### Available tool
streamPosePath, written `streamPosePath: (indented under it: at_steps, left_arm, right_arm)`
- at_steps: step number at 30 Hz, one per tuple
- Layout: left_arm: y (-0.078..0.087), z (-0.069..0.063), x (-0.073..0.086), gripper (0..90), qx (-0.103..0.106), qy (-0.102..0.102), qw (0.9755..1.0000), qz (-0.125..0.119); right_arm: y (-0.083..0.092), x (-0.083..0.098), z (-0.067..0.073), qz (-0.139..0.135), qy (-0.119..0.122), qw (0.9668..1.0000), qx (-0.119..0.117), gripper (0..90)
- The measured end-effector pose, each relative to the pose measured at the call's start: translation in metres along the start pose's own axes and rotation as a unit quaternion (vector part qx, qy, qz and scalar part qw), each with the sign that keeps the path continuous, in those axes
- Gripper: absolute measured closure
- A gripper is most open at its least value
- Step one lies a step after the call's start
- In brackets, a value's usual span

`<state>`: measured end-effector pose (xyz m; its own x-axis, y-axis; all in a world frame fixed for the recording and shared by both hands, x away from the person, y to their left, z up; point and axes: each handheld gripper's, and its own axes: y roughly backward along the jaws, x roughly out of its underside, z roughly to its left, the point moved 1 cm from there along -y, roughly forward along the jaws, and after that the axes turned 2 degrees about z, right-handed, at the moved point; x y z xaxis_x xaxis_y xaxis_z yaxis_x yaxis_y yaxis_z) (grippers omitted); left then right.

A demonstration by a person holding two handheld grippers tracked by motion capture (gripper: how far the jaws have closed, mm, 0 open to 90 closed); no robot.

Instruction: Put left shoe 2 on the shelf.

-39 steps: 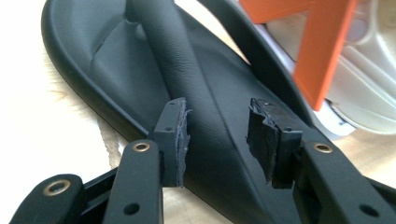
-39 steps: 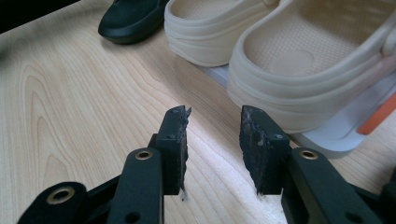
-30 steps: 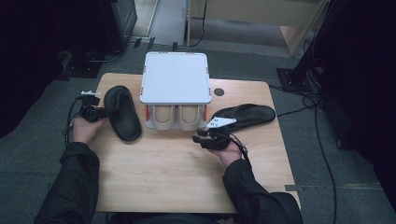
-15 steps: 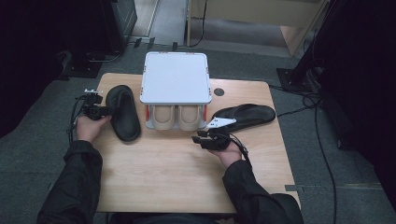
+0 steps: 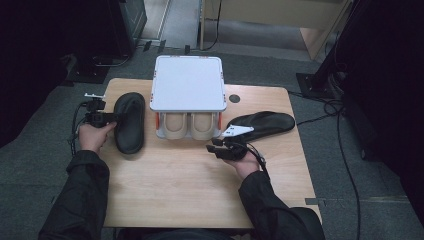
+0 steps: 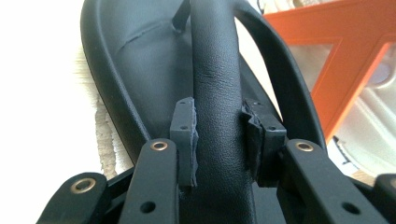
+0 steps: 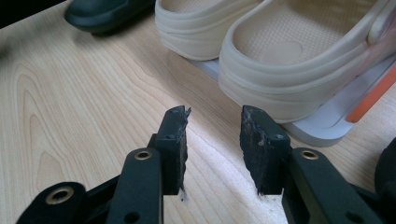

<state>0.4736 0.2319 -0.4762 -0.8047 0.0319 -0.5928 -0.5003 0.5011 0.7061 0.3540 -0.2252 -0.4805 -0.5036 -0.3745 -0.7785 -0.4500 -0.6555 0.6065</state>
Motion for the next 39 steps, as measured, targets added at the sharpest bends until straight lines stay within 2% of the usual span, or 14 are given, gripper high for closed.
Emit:
streamPosePath:
  at_steps: [5,8,10,14,18,22,28,34,39]
  left_arm:
    - [0.015,-0.001,-0.002,68.4,0.011,0.007,0.9999,-0.010]
    - [0.019,-0.002,-0.003,68.3,0.015,0.004,0.9999,-0.007]
    - [0.024,-0.006,-0.006,68.4,0.013,0.001,0.9999,-0.005]
    - [0.034,-0.014,-0.012,68.3,0.015,-0.004,0.9998,-0.016]
    - [0.041,-0.019,-0.019,68.4,0.020,0.001,0.9995,-0.024]
    - [0.048,-0.024,-0.028,68.4,0.029,0.008,0.9990,-0.033]
    - [0.063,-0.032,-0.046,68.4,0.027,0.001,0.9989,-0.039]
    - [0.069,-0.038,-0.057,68.4,0.028,0.000,0.9987,-0.042]
    - [0.079,-0.052,-0.074,68.4,0.029,-0.011,0.9983,-0.050]
  right_arm:
    - [-0.001,0.000,-0.001,0.001,-0.003,1.0000,0.001,61.5]
    - [0.000,0.000,-0.001,0.000,-0.003,1.0000,0.002,61.5]
    - [0.000,0.000,-0.001,-0.003,-0.003,1.0000,0.001,61.5]
    - [0.001,0.000,-0.002,-0.002,-0.001,1.0000,0.004,61.5]
    - [0.002,-0.001,-0.002,-0.002,-0.004,1.0000,0.004,61.5]
    - [0.002,-0.001,-0.003,-0.002,-0.002,1.0000,0.006,61.5]
    - [0.003,-0.001,-0.004,-0.003,-0.003,1.0000,0.006,61.5]
    - [0.002,-0.001,-0.003,-0.002,-0.001,1.0000,0.004,61.5]
    - [0.002,-0.001,-0.003,-0.001,-0.001,1.0000,0.003,61.5]
